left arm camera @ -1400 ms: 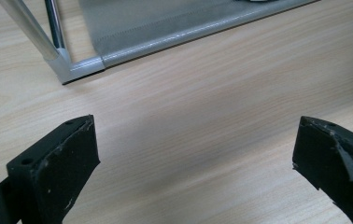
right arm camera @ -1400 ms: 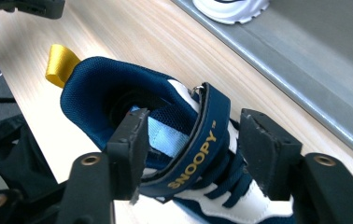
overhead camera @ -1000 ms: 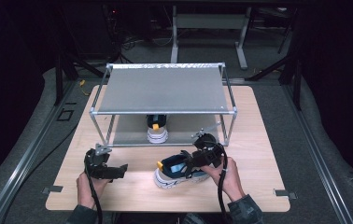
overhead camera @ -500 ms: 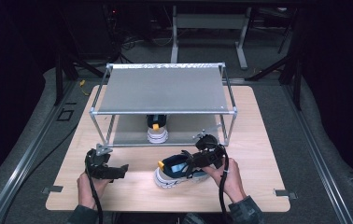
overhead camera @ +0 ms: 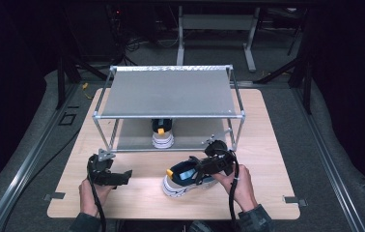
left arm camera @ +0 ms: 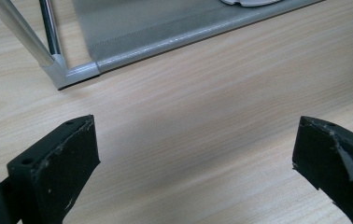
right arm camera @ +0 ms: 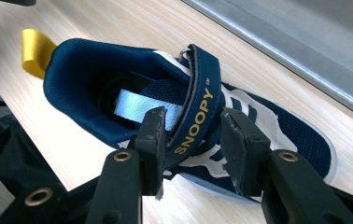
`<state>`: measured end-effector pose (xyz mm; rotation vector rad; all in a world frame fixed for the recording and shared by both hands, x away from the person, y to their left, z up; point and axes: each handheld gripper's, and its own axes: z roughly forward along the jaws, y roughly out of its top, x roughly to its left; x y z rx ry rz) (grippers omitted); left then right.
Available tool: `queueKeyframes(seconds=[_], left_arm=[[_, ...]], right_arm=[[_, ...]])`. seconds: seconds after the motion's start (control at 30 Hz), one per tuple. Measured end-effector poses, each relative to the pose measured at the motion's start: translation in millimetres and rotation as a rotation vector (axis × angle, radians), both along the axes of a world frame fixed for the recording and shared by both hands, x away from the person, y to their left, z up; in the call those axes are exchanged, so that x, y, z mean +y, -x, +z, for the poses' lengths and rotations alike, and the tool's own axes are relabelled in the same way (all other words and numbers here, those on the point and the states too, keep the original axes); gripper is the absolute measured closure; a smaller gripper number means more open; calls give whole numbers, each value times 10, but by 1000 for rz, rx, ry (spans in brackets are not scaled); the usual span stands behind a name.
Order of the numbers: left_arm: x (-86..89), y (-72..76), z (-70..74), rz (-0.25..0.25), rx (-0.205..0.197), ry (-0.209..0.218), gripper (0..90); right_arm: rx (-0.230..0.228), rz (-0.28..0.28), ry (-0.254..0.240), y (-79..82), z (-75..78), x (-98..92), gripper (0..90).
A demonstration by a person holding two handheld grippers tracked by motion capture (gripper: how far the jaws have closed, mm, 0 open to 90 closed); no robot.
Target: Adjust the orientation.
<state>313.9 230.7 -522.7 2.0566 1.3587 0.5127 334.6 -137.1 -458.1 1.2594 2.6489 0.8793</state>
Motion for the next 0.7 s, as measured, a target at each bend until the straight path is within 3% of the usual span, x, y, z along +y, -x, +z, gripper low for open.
queueKeyframes(seconds=[0.13, 0.43, 0.7], left_arm=[[-4, -3, -7, 1, 1, -6, 2], [-11, -11, -16, -1, 4, 9, 1], [-27, -7, -35, -7, 8, 8, 1]], right_arm=[[-5, -11, 10, 28, 4, -32, 611], [-40, -26, -30, 101, 24, 9, 460], [-78, -26, 27, 177, -64, 222, 411]])
